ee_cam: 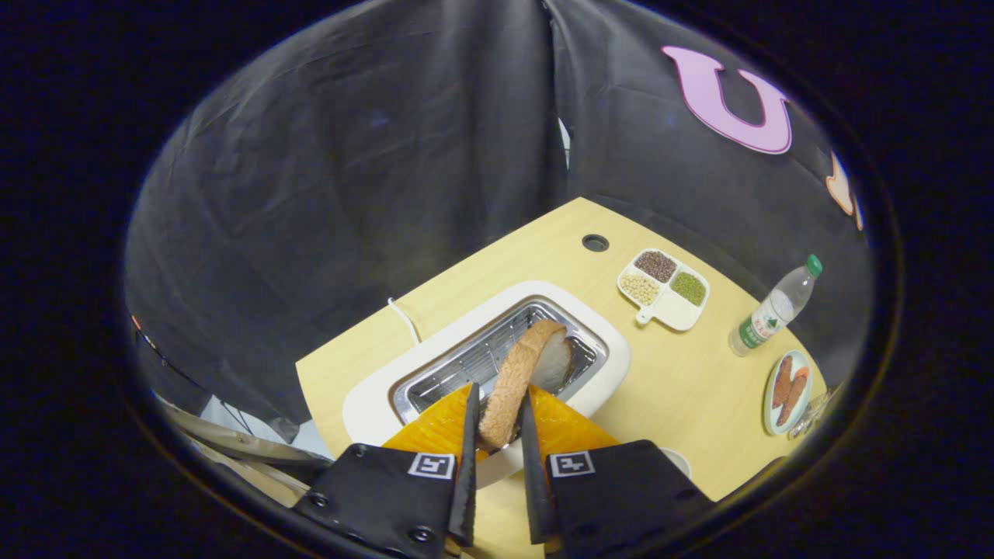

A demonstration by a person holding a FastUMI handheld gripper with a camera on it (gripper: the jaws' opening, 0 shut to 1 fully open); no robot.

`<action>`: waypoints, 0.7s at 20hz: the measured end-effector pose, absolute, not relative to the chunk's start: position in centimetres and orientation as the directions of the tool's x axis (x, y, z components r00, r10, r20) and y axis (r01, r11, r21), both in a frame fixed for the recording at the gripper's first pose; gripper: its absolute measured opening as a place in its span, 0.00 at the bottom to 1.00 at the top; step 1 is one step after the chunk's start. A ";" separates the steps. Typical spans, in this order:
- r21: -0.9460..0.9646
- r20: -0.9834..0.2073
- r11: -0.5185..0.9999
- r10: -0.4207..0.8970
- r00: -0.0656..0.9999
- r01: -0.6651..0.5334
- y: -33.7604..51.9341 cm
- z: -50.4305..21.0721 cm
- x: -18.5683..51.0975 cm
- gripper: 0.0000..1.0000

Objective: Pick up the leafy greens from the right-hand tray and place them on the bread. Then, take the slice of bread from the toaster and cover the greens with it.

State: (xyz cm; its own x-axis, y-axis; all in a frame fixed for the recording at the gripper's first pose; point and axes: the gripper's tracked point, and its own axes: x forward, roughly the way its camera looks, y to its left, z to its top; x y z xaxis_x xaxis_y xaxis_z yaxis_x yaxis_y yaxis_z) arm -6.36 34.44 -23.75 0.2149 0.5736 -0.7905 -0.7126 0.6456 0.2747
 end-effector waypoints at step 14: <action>0.397 -0.694 0.699 0.653 0.303 -0.595 31.3 -19.0 -5.1 0.05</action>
